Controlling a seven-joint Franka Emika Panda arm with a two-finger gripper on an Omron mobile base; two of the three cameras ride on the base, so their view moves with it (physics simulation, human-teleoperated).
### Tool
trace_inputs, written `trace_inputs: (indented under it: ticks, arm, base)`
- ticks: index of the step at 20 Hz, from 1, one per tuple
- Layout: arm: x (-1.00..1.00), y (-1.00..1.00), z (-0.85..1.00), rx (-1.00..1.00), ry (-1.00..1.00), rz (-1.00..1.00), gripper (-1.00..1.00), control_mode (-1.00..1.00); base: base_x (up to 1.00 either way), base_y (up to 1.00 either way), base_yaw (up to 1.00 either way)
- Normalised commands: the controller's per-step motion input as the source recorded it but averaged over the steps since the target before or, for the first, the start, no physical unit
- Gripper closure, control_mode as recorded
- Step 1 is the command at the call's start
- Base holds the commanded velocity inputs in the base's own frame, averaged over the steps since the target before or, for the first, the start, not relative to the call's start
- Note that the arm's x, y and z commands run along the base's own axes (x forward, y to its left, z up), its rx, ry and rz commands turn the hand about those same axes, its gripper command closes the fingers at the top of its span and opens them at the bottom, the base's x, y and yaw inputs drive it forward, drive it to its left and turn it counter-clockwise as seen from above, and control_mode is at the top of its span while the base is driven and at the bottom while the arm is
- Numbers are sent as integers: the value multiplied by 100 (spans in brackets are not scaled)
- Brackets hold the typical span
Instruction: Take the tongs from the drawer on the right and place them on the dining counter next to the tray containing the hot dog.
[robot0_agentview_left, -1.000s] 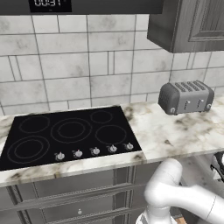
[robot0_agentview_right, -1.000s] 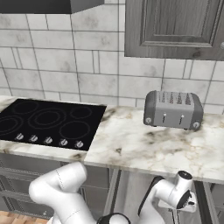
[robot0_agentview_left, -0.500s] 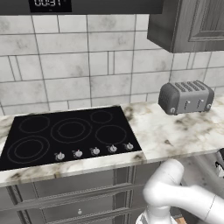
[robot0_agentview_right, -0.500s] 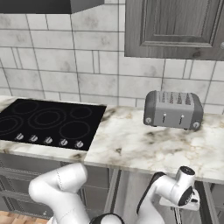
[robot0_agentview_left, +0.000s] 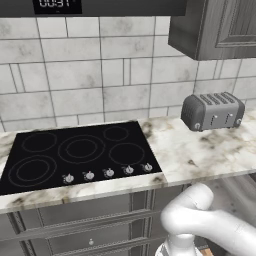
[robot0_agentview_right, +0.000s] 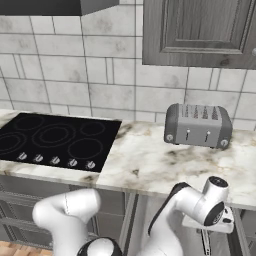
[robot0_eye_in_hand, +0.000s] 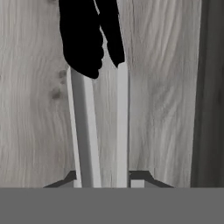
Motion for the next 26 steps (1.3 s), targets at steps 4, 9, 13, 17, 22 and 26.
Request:
trace_inputs:
  ticks: [4, 9, 13, 17, 22, 26]
  arm:
    - [1, 38, 100, 0, -13, 0, 100, -100]
    - [2, 73, 100, 0, -8, 0, 100, -100]
    - [21, 92, 100, -2, -4, 0, 100, -100]
    - [32, 91, 100, -2, 0, 0, 100, -100]
    - [25, 100, 84, -4, 0, -4, 100, -100]
    - [21, 100, 63, 0, -2, -11, 100, -100]
  base:
    - [0, 0, 0]
    - [0, 0, 0]
    - [0, 0, 0]
    - [0, 0, 0]
    - [0, 0, 0]
    - [0, 0, 0]
